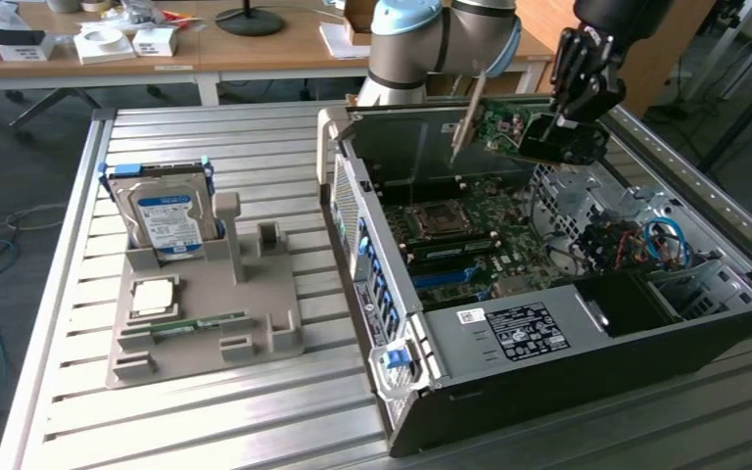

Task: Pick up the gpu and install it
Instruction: 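Insert the gpu into the slot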

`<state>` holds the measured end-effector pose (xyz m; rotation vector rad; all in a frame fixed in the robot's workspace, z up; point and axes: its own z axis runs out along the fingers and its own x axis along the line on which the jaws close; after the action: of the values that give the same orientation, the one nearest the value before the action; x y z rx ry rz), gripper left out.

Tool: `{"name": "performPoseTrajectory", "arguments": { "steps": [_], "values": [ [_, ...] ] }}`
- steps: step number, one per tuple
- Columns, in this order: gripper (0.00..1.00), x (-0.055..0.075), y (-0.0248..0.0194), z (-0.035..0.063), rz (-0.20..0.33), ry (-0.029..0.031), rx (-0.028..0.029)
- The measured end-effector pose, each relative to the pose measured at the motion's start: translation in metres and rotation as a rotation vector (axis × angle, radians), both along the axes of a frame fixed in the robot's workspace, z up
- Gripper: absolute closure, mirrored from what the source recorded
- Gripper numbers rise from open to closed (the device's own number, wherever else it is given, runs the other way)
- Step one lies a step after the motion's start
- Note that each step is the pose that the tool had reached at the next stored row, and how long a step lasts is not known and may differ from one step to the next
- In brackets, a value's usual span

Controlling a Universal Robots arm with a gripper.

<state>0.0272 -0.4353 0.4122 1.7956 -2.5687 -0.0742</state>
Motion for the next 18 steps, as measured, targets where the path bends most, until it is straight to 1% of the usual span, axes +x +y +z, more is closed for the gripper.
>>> {"name": "performPoseTrajectory", "arguments": {
  "steps": [18],
  "values": [
    [0.73, 0.0, 0.0, 0.0, 0.264, 0.0, 0.0]
  ]
}}
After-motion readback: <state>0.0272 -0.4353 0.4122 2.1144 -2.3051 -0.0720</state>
